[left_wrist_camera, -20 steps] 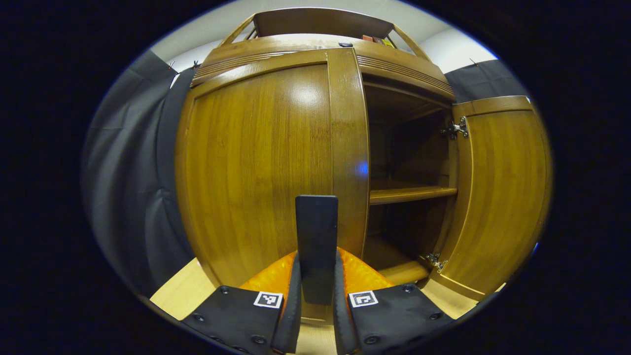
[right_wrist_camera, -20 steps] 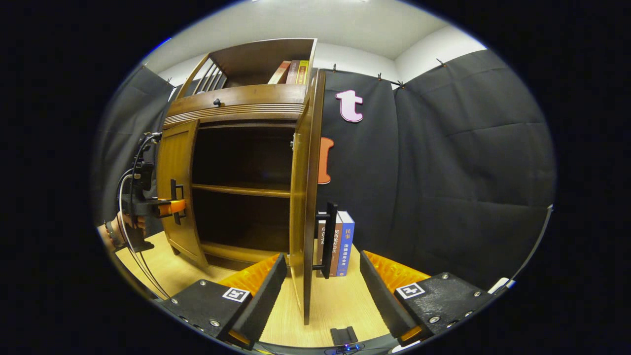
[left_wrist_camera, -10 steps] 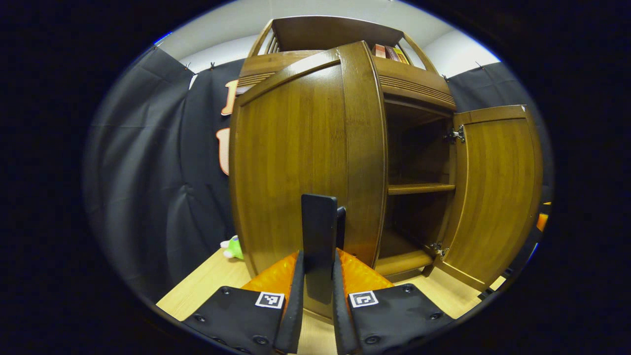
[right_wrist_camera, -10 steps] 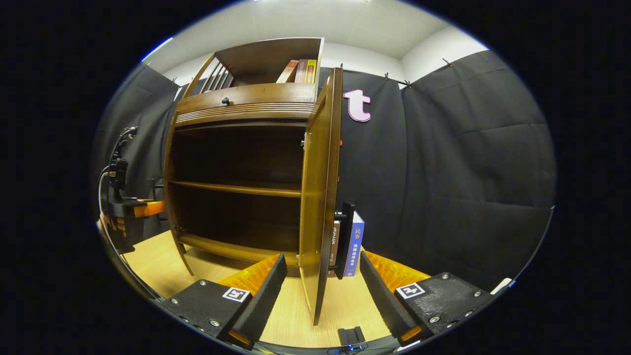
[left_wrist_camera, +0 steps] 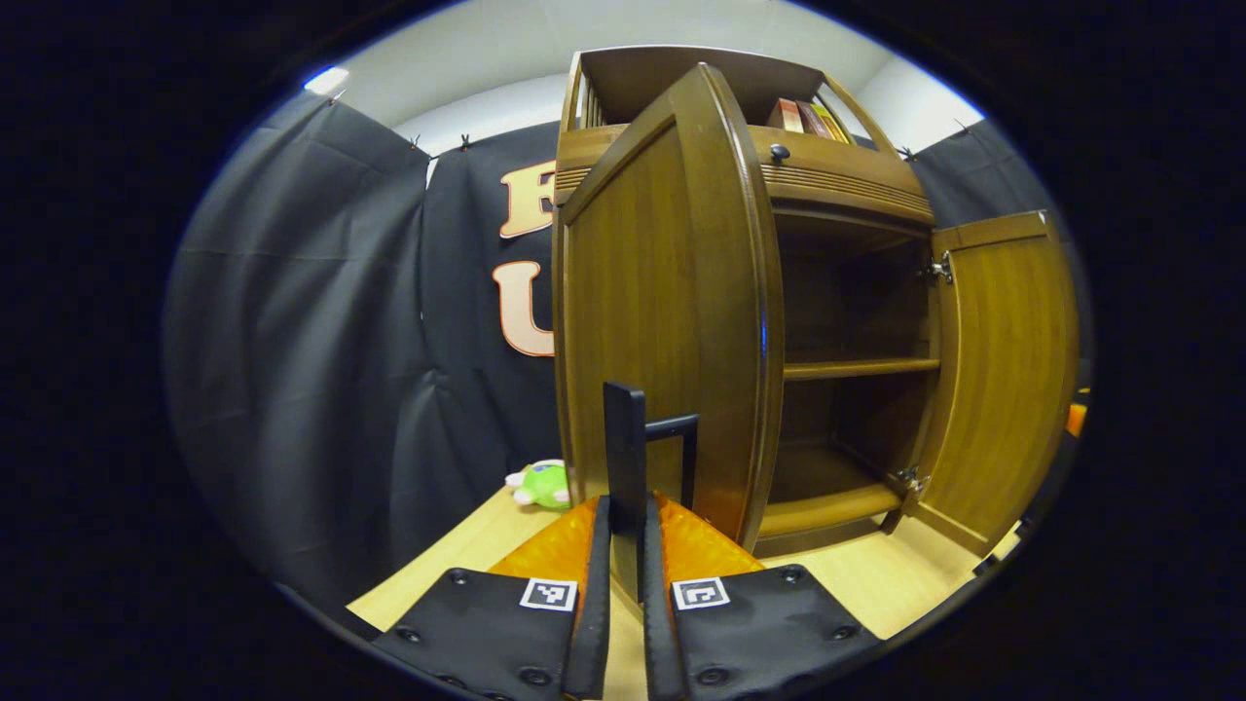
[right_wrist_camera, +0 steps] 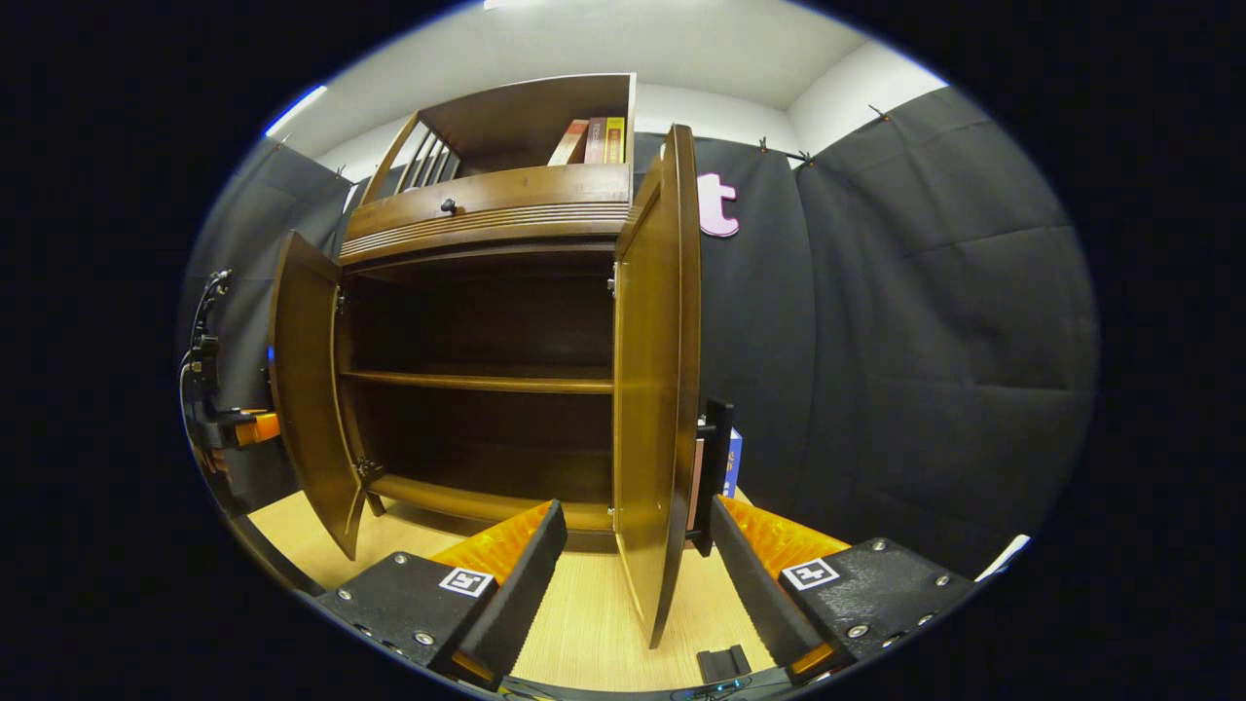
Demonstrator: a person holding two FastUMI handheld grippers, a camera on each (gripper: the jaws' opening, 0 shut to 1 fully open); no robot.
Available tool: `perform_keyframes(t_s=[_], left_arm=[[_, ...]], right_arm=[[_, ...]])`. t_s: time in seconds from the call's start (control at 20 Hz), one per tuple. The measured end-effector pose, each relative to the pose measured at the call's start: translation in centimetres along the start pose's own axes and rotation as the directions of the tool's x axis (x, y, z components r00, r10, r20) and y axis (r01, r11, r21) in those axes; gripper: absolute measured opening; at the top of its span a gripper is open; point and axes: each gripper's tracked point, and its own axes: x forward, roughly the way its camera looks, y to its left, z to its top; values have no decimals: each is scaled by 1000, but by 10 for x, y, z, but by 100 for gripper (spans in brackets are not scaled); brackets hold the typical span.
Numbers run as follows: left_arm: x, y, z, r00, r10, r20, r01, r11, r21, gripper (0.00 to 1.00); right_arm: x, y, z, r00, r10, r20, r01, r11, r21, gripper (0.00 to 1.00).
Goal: Open the right door of the double-door shoe cabinet with the right hand, and open the left door with the left hand.
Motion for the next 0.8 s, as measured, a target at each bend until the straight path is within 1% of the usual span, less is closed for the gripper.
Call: perform_keyframes(t_s=[0.05, 0.15, 0.3, 0.35, 0.4, 0.5, 0.65, 0.7, 0.8], left_arm=[[-4, 9, -2, 1000, 17, 2, -17, 999, 29, 22], [-7, 24, -1, 999, 46, 9, -46, 998, 51, 18], [-9, 50, -1, 997, 70, 9, -71, 997, 41, 18], [-10, 57, -2, 998, 61, 11, -61, 998, 25, 19], [-9, 62, -2, 999, 45, 11, -45, 999, -1, 11], [-9, 78, -3, 1000, 22, 10, -22, 999, -34, 11], [-10, 91, -3, 999, -38, 27, 39, 998, -42, 11], [-9, 95, -4, 998, -60, 31, 62, 997, -43, 11], [-5, 114, -6, 995, -94, 33, 96, 994, -57, 11]], right_arm=[[0, 1, 0, 1000, 1, -1, -1, 1000, 0, 100], [-1, 3, 0, 1000, -2, 0, 2, 1000, 6, 100], [-3, 5, 0, 1000, -21, 8, 20, 1000, 13, 100], [-4, 7, -2, 1000, -25, 4, 25, 1000, 11, 100], [-5, 8, -3, 1000, -31, 3, 31, 999, 7, 100], [-8, 11, -1, 999, -39, 7, 39, 999, 6, 100], [-11, 21, 3, 999, -46, 18, 46, 999, 13, 100], [-12, 25, 4, 999, -46, 20, 46, 999, 14, 82], [-13, 35, 10, 999, -46, 22, 46, 999, 9, 100]])
